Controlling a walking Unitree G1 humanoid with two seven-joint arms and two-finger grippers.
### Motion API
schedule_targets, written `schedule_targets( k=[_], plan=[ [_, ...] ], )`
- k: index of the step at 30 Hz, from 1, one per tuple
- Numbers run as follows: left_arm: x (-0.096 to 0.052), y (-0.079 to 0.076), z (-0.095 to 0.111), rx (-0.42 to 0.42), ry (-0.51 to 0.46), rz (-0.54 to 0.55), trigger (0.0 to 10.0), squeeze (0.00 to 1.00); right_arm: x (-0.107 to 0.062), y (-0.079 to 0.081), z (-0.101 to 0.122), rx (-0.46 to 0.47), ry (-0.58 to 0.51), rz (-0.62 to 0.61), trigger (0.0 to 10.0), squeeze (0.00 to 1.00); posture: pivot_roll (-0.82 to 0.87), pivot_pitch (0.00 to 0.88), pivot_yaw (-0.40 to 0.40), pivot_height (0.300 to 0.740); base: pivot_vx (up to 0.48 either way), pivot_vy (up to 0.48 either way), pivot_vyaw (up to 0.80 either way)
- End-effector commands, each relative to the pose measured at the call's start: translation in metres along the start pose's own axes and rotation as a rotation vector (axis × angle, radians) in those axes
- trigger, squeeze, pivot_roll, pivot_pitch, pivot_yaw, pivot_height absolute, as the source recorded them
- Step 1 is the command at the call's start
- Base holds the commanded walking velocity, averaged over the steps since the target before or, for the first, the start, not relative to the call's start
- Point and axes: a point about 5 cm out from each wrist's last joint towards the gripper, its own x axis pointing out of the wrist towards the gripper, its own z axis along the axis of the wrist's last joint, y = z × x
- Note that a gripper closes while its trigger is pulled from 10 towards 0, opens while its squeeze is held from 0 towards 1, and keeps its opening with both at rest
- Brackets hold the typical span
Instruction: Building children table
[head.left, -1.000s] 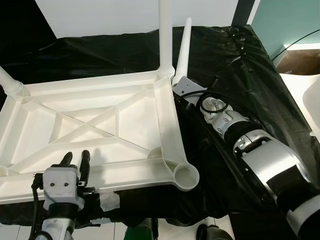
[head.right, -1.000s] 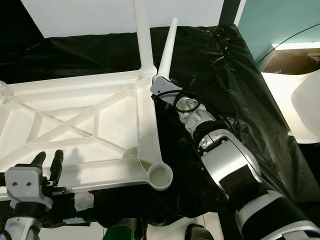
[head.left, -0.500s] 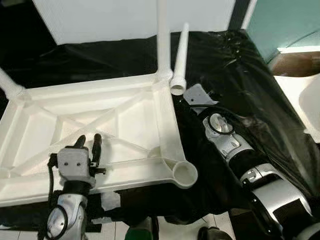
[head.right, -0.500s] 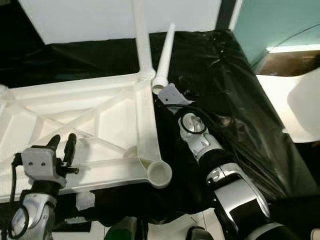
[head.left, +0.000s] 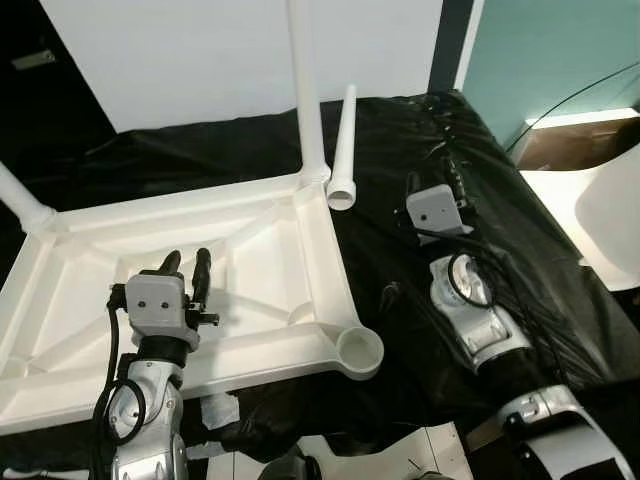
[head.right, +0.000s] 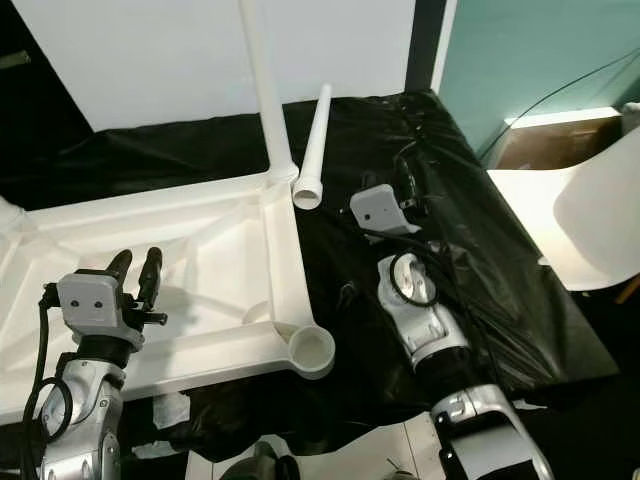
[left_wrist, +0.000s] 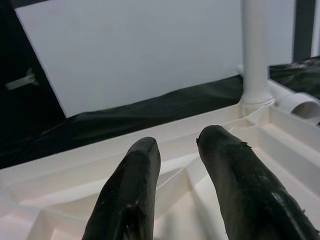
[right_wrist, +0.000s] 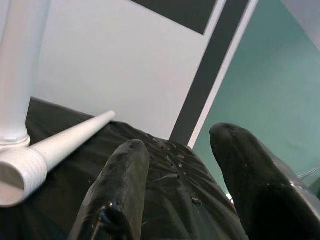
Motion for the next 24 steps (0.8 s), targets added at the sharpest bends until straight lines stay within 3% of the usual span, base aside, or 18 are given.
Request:
schedule_targets(
  k=[1, 8, 15, 22, 24],
  plan=[
    [-0.001, 0.011, -0.004, 0.001, 0.007, 0.175, 10.0, 0.0, -0.004, 0.002, 0.003, 0.06, 0.005, 0.007, 10.0, 0.0, 0.07, 0.022, 0.094, 0.74, 0.0, 0.0, 0.0],
    [0.002, 0.009, -0.009, -0.014, 0.01, 0.152, 10.0, 0.0, -0.019, 0.002, 0.005, 0.15, 0.002, 0.022, 10.0, 0.0, 0.05, 0.0, 0.094, 0.74, 0.0, 0.0, 0.0],
    [0.0, 0.007, -0.011, -0.05, 0.008, 0.11, 10.0, 0.0, -0.031, -0.002, 0.006, 0.158, -0.002, 0.044, 10.0, 0.0, 0.03, 0.0, 0.087, 0.74, 0.0, 0.0, 0.0],
    [-0.005, 0.008, -0.014, -0.081, 0.028, 0.147, 10.0, 0.0, -0.041, -0.002, -0.005, 0.375, 0.123, 0.048, 10.0, 0.0, 0.04, 0.0, 0.081, 0.74, 0.0, 0.0, 0.0],
    [-0.006, 0.007, -0.015, -0.083, 0.033, 0.153, 10.0, 0.0, -0.041, -0.001, -0.005, 0.399, 0.13, 0.056, 10.0, 0.0, 0.04, 0.0, 0.081, 0.74, 0.0, 0.0, 0.0]
  ],
)
